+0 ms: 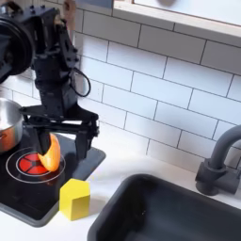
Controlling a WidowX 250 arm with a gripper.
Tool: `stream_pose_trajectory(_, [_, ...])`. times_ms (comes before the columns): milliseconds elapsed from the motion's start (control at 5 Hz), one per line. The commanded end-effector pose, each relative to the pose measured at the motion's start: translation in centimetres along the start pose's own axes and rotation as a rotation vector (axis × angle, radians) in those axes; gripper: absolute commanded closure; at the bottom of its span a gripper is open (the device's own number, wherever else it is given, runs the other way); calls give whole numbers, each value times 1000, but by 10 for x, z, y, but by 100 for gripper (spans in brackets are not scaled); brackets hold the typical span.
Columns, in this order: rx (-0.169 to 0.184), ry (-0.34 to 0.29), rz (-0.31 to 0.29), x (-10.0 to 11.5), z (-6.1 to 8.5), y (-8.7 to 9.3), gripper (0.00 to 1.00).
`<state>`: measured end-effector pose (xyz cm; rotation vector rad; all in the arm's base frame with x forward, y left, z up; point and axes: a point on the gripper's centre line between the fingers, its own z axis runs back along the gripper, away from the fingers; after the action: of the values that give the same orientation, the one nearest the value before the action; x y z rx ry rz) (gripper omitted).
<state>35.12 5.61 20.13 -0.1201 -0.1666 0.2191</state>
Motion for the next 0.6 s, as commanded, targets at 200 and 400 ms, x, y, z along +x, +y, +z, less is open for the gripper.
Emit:
stream_pose_trajectory(200, [85, 15, 149, 15, -27, 11, 0])
stream_pose_trajectory(400, [121, 14, 169, 20, -34, 9, 0])
